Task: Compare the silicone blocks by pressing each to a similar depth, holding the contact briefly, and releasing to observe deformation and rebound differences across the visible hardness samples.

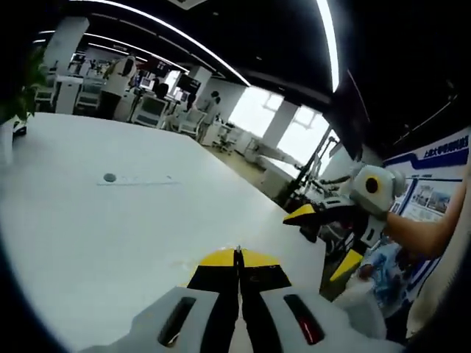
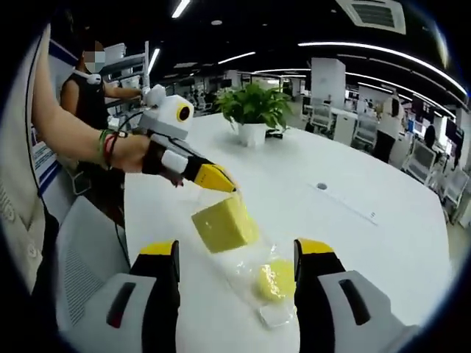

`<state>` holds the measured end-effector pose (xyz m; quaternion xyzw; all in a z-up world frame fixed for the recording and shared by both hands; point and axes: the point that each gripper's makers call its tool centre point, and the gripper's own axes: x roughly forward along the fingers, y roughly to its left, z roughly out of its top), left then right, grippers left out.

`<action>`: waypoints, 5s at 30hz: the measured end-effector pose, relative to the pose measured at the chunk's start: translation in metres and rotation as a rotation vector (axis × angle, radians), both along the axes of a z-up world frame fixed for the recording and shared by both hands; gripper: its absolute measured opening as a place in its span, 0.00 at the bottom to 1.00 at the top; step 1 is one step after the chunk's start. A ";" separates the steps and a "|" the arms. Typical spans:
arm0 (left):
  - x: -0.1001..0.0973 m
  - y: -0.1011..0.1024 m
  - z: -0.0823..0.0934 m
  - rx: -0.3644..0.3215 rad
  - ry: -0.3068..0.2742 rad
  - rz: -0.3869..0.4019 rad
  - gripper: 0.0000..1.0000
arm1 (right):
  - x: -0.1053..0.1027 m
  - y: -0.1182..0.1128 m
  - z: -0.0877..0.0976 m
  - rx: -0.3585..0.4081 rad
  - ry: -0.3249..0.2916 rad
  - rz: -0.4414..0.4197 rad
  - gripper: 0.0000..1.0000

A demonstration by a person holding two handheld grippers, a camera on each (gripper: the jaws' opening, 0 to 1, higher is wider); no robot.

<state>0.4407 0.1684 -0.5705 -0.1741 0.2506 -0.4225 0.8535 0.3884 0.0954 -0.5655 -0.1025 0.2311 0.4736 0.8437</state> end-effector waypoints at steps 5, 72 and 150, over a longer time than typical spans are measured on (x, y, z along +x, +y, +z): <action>0.004 0.004 -0.011 0.002 0.022 0.026 0.00 | -0.005 -0.007 0.002 0.018 0.002 -0.042 0.58; 0.078 0.116 -0.140 0.119 0.220 0.388 0.00 | -0.021 -0.053 -0.026 0.004 0.088 -0.225 0.52; -0.070 0.154 -0.046 0.368 -0.135 0.391 0.54 | -0.063 -0.043 -0.033 0.193 0.096 -0.357 0.59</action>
